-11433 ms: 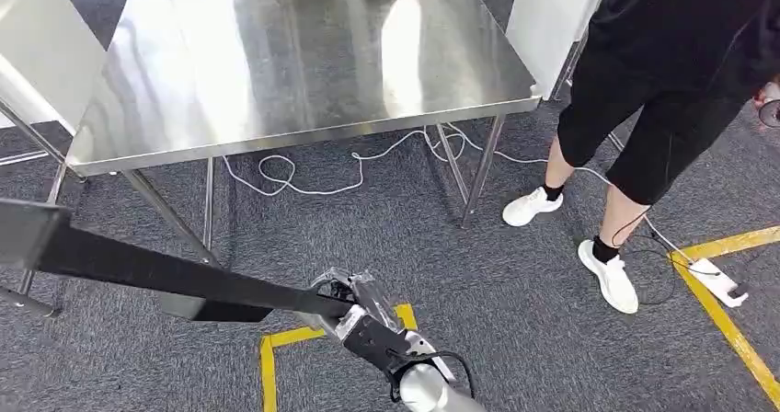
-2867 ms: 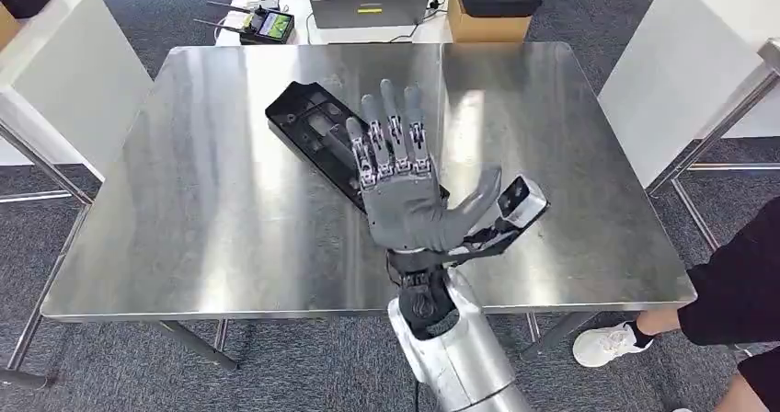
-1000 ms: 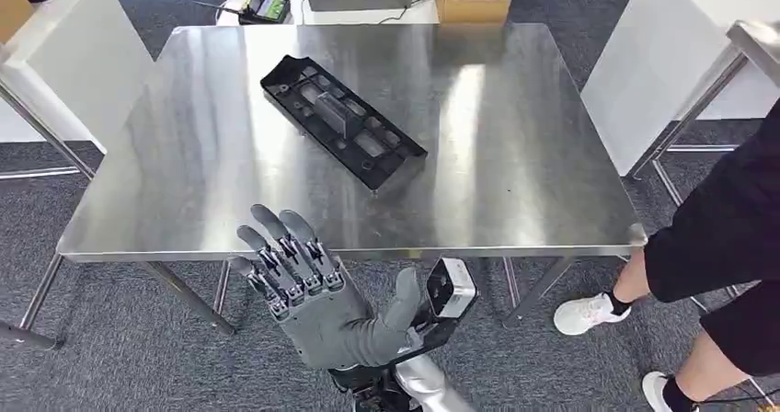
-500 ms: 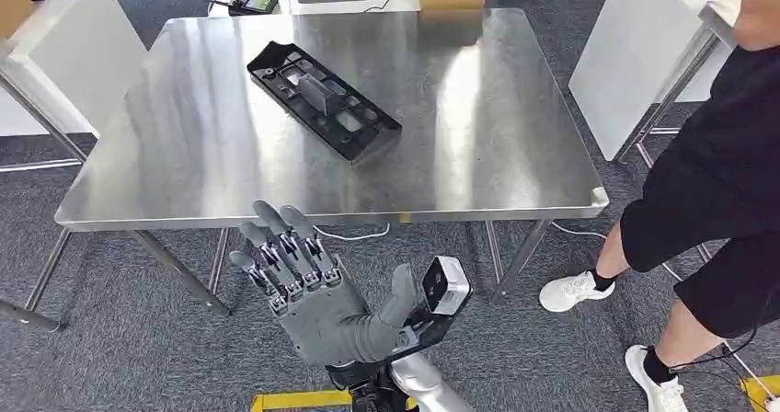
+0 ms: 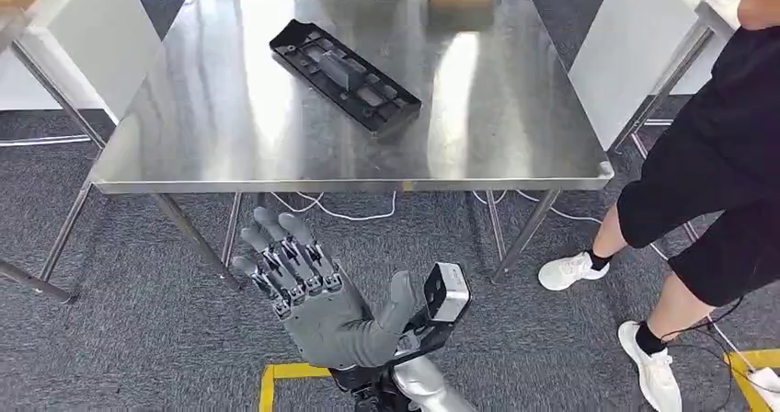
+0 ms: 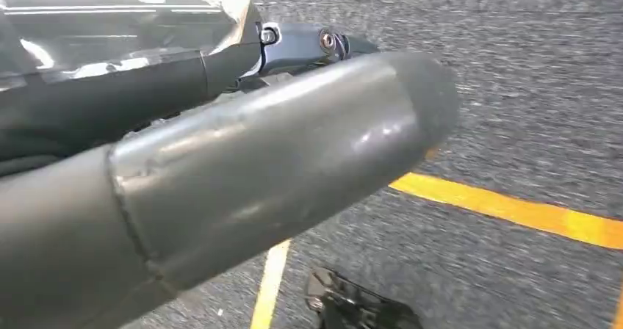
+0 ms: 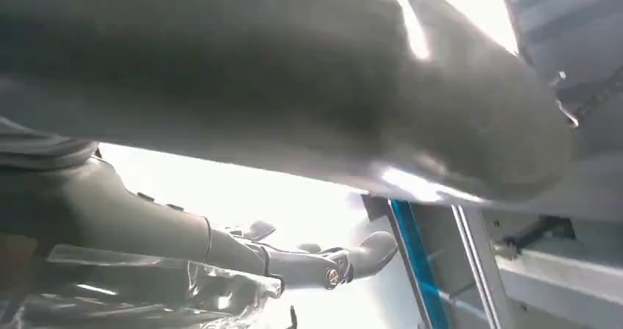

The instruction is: Take the parts from the cabinet and place them on the table.

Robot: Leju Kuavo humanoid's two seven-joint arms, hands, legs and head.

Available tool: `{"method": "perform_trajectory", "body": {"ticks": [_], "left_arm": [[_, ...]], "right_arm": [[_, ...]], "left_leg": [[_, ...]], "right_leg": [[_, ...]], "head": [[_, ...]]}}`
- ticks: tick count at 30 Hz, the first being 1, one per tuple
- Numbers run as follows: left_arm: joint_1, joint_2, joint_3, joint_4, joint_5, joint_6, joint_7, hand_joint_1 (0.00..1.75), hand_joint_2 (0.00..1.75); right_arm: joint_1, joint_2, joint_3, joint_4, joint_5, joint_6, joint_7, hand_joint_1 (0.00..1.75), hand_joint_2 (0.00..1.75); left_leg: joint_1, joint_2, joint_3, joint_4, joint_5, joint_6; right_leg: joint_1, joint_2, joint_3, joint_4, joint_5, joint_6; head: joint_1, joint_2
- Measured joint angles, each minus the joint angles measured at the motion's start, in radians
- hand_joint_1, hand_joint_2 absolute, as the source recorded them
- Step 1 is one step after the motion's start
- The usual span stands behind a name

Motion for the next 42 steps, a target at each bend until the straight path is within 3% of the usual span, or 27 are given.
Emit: {"method": "perform_trajectory", "body": {"ticks": [1, 2, 3, 4, 7, 8, 10, 12, 13, 14, 16, 17, 18, 19, 22, 23, 25, 26, 28, 30, 32, 33, 34, 35, 38, 39, 42], "left_arm": [[0.0, -0.002, 0.0, 0.0, 0.0, 0.0, 0.0, 0.0, 0.0], [0.0, -0.002, 0.0, 0.0, 0.0, 0.0, 0.0, 0.0, 0.0], [0.0, -0.005, 0.0, 0.0, 0.0, 0.0, 0.0, 0.0, 0.0], [0.0, -0.006, 0.0, 0.0, 0.0, 0.0, 0.0, 0.0, 0.0], [0.0, -0.006, 0.0, 0.0, 0.0, 0.0, 0.001, 0.0, 0.0], [0.001, -0.005, 0.0, 0.0, 0.0, 0.0, 0.002, 0.0, 0.0], [0.003, -0.007, 0.0, 0.0, 0.0, 0.0, 0.006, 0.0, 0.0], [0.003, -0.006, 0.0, 0.0, 0.0, 0.003, 0.008, 0.0, 0.0], [0.003, -0.006, 0.0, 0.0, 0.0, 0.005, 0.008, 0.0, 0.0], [0.003, -0.006, 0.0, 0.0, 0.0, 0.006, 0.008, 0.0, 0.0], [0.003, -0.007, 0.0, 0.0, 0.0, 0.009, 0.011, 0.0, 0.0], [0.002, -0.007, 0.0, 0.0, 0.0, 0.01, 0.011, 0.0, 0.0], [0.0, -0.009, 0.0, 0.0, 0.0, 0.01, 0.011, 0.0, 0.0], [-0.001, -0.013, 0.0, -0.001, 0.0, 0.01, 0.011, 0.0, 0.0], [-0.001, -0.013, 0.0, -0.001, 0.0, 0.01, 0.011, 0.0, 0.0], [0.001, -0.013, 0.0, 0.0, 0.0, 0.01, 0.011, 0.0, 0.0], [0.0, -0.014, 0.0, 0.0, 0.0, 0.01, 0.007, 0.0, 0.0], [0.001, -0.014, 0.0, -0.001, 0.0, 0.009, 0.005, 0.0, 0.0], [0.001, -0.013, 0.0, -0.001, 0.0, 0.007, 0.0, 0.0, 0.0], [0.001, -0.013, 0.0, 0.0, -0.005, 0.005, -0.004, 0.0, 0.0], [0.001, -0.017, 0.0, 0.0, -0.01, 0.003, -0.006, 0.0, 0.0], [0.0, -0.019, 0.0, -0.001, -0.015, 0.002, -0.008, 0.0, 0.0], [0.0, -0.025, 0.0, 0.0, -0.018, 0.002, -0.008, 0.0, 0.0], [0.0, -0.026, 0.0, -0.001, -0.018, 0.002, -0.009, 0.0, 0.0], [0.003, -0.028, 0.0, 0.0, -0.019, -0.001, -0.009, 0.0, 0.0], [0.003, -0.027, 0.001, 0.0, -0.019, -0.001, -0.009, 0.0, 0.0], [0.006, -0.027, 0.001, 0.0, -0.022, -0.005, -0.01, 0.0, 0.0]], "right_arm": [[0.0, 0.0, 0.0, 0.001, 0.0, 0.0, 0.0, 0.0, 0.0], [-0.001, 0.0, 0.0, 0.001, 0.0, 0.0, 0.0, 0.0, 0.0], [-0.002, 0.001, 0.0, 0.001, 0.0, 0.0, 0.0, 0.0, 0.0], [-0.002, 0.002, 0.0, 0.0, 0.001, 0.0, 0.0, 0.0, 0.0], [0.0, 0.003, 0.0, 0.001, 0.002, 0.0, -0.002, 0.0, 0.0], [0.0, 0.003, 0.0, 0.002, 0.002, -0.001, -0.002, 0.0, 0.0], [0.0, 0.005, 0.0, 0.002, 0.002, -0.001, -0.002, 0.0, 0.0], [0.001, 0.004, 0.001, 0.006, 0.003, -0.001, -0.002, 0.0, 0.0], [0.002, 0.003, 0.001, 0.008, 0.003, -0.001, -0.002, 0.0, 0.0], [0.002, 0.003, 0.002, 0.011, 0.003, -0.001, -0.003, 0.0, 0.0], [0.005, 0.003, 0.002, 0.014, 0.003, 0.0, -0.004, 0.0, 0.0], [0.004, 0.003, 0.002, 0.014, 0.003, 0.0, -0.005, 0.0, 0.0], [0.004, 0.003, 0.002, 0.014, 0.003, 0.001, -0.005, 0.0, 0.0], [0.003, 0.004, 0.002, 0.014, 0.003, 0.001, -0.005, 0.0, 0.0], [0.005, 0.003, 0.003, 0.017, 0.005, 0.002, -0.007, 0.0, 0.0], [0.006, 0.0, 0.004, 0.019, 0.007, 0.002, -0.009, 0.0, 0.0], [0.006, -0.008, 0.004, 0.024, 0.019, 0.003, -0.017, 0.0, 0.0], [0.007, -0.012, 0.004, 0.027, 0.025, 0.003, -0.022, 0.0, 0.0], [0.006, -0.019, 0.004, 0.04, 0.07, -0.01, -0.047, 0.0, 0.0], [0.003, -0.03, 0.002, 0.064, 0.165, -0.069, -0.078, 0.0, 0.0], [-0.005, -0.038, -0.014, 0.112, 0.208, -0.113, -0.071, 0.0, 0.0], [-0.011, -0.039, -0.025, 0.146, 0.214, -0.12, -0.069, 0.0, 0.0], [-0.022, -0.039, -0.033, 0.174, 0.22, -0.12, -0.071, 0.0, 0.0], [-0.03, -0.038, -0.046, 0.212, 0.229, -0.118, -0.079, 0.0, 0.0], [-0.034, -0.04, -0.065, 0.275, 0.237, -0.114, -0.089, 0.0, 0.0], [-0.035, -0.04, -0.067, 0.291, 0.242, -0.117, -0.088, 0.0, 0.0], [-0.042, -0.035, -0.073, 0.35, 0.315, -0.227, -0.031, 0.0, 0.0]], "left_leg": [[-0.002, 0.0, -0.017, 0.001, 0.014, -0.002], [-0.002, -0.001, -0.027, 0.002, 0.025, -0.005], [-0.003, -0.001, -0.033, 0.003, 0.035, -0.009], [-0.005, -0.001, -0.036, 0.004, 0.045, -0.015], [0.002, 0.001, -0.038, -0.003, 0.074, -0.033], [0.006, -0.003, -0.046, 0.0, 0.075, -0.039], [0.011, -0.012, -0.074, 0.075, -0.049, -0.049], [0.016, -0.014, -0.099, 0.223, -0.163, -0.061], [0.019, -0.014, -0.105, 0.283, -0.174, -0.066], [0.024, -0.013, -0.098, 0.314, -0.154, -0.069], [0.039, -0.013, -0.031, 0.262, -0.072, -0.08], [0.047, -0.013, 0.037, 0.176, -0.052, -0.09], [0.052, -0.016, 0.089, 0.09, -0.09, -0.105], [0.04, -0.028, 0.125, 0.035, -0.117, -0.099], [0.024, -0.028, 0.102, 0.033, -0.109, -0.064], [0.021, -0.022, 0.078, 0.026, -0.095, -0.044], [0.017, -0.016, 0.056, 0.025, -0.069, -0.011], [0.013, -0.014, 0.037, 0.025, -0.053, -0.002], [0.005, -0.012, 0.001, 0.027, -0.026, 0.005], [-0.002, -0.011, -0.03, 0.028, -0.001, 0.007], [-0.005, -0.011, -0.057, 0.028, 0.025, 0.005], [-0.005, -0.011, -0.065, 0.028, 0.036, 0.004], [-0.007, -0.012, -0.071, 0.029, 0.047, -0.001], [-0.005, -0.008, -0.074, 0.027, 0.059, -0.007], [-0.002, -0.006, -0.076, 0.002, 0.102, -0.025], [0.001, -0.008, -0.087, 0.006, 0.093, -0.027], [0.01, -0.016, -0.122, 0.161, -0.107, -0.05]], "right_leg": [[0.001, 0.0, 0.062, -0.075, 0.036, 0.008], [0.004, 0.0, 0.128, -0.165, 0.044, 0.003], [0.011, -0.001, 0.192, -0.268, 0.011, -0.015], [0.019, -0.001, 0.232, -0.337, -0.007, -0.021], [0.026, 0.001, 0.209, -0.332, 0.006, -0.037], [0.003, 0.0, 0.202, -0.341, 0.024, -0.048], [0.003, -0.006, 0.173, -0.338, 0.049, -0.065], [0.005, -0.007, 0.147, -0.337, 0.075, -0.064], [0.005, -0.009, 0.137, -0.335, 0.087, -0.062], [0.005, -0.01, 0.121, -0.331, 0.098, -0.058], [-0.001, -0.01, 0.084, -0.316, 0.115, -0.046], [-0.006, -0.01, 0.066, -0.301, 0.119, -0.039], [-0.003, -0.011, 0.054, -0.286, 0.122, -0.034], [0.0, -0.009, 0.041, -0.276, 0.127, -0.027], [0.002, -0.009, 0.028, -0.281, 0.157, 0.003], [0.006, -0.008, 0.016, -0.28, 0.164, 0.015], [-0.001, -0.003, -0.022, -0.217, 0.081, -0.005], [-0.001, -0.003, -0.05, -0.142, 0.016, -0.018], [-0.001, -0.002, -0.073, 0.005, -0.056, -0.023], [0.001, -0.001, -0.039, 0.03, -0.04, -0.006], [0.016, -0.001, 0.076, -0.1, 0.016, 0.005], [0.024, -0.001, 0.144, -0.19, 0.02, -0.005], [0.034, -0.002, 0.2, -0.286, -0.011, -0.026], [0.038, -0.003, 0.217, -0.334, -0.02, -0.032], [0.039, -0.002, 0.193, -0.335, 0.013, -0.05], [0.01, -0.003, 0.187, -0.346, 0.034, -0.053], [0.011, -0.006, 0.155, -0.343, 0.075, -0.059]], "head": [[-0.001, 0.0], [0.0, 0.0], [-0.002, 0.0], [-0.002, 0.0], [0.0, 0.0], [0.001, 0.0], [-0.006, 0.0], [-0.009, 0.0], [-0.009, 0.0], [-0.009, 0.0], [-0.008, 0.0], [-0.009, 0.0], [-0.01, 0.0], [-0.015, 0.0], [-0.008, 0.0], [-0.008, 0.0], [-0.004, 0.0], [0.0, 0.0], [0.0, 0.0], [0.0, 0.0], [0.0, 0.0], [0.0, 0.0], [-0.001, 0.0], [-0.001, 0.0], [0.003, 0.0], [0.003, 0.0], [-0.004, 0.0]]}}
